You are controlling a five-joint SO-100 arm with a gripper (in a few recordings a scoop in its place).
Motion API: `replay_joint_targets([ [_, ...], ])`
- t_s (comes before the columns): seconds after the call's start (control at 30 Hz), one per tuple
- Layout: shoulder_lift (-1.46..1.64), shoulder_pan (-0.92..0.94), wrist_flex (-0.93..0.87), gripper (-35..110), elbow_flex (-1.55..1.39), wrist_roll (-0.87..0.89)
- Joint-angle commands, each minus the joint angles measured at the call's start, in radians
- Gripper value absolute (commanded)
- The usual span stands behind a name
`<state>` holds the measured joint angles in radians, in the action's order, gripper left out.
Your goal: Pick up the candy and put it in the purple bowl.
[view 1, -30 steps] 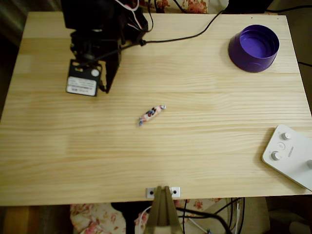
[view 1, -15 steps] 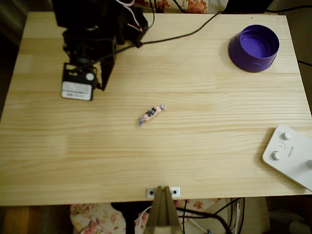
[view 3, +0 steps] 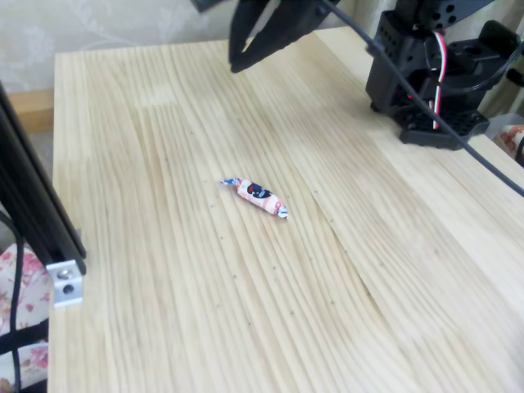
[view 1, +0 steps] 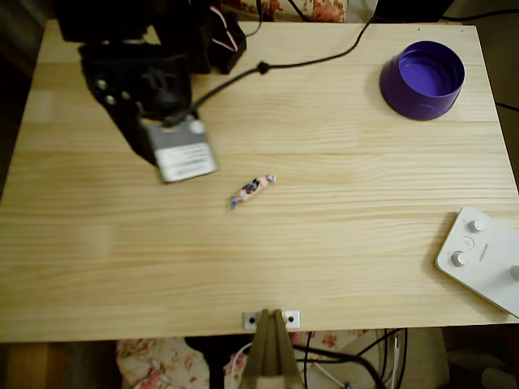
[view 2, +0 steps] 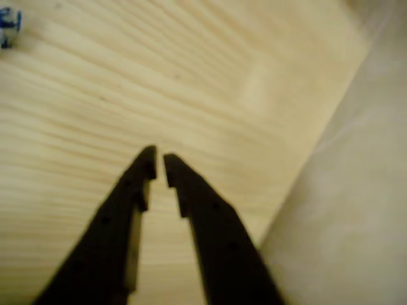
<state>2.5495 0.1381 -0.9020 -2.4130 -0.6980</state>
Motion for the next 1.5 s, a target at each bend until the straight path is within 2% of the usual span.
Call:
replay_joint_targets([
  [0.0,-0.031,-0.023,-0.003,-1,0.146,-0.192],
  [0.3,-0.186,-0.141,-0.101,0,0.305,-0.422],
  [0.6,-0.265,-0.256,-0.156,0,0.337,-0.64],
  [0.73,-0.288,-0.322,-0.195,0,0.337,-0.68],
  [1.0,-0.373,-0.387,-0.239,10,0.357,-0.781],
  [1.2,-0.457,-0.397,-0.201,15,0.371,-0.877],
  [1.37,-0.56,-0.402,-0.193,18,0.448,-0.899],
  [1.47,-0.614,-0.414,-0.253,20,0.522,-0.896],
])
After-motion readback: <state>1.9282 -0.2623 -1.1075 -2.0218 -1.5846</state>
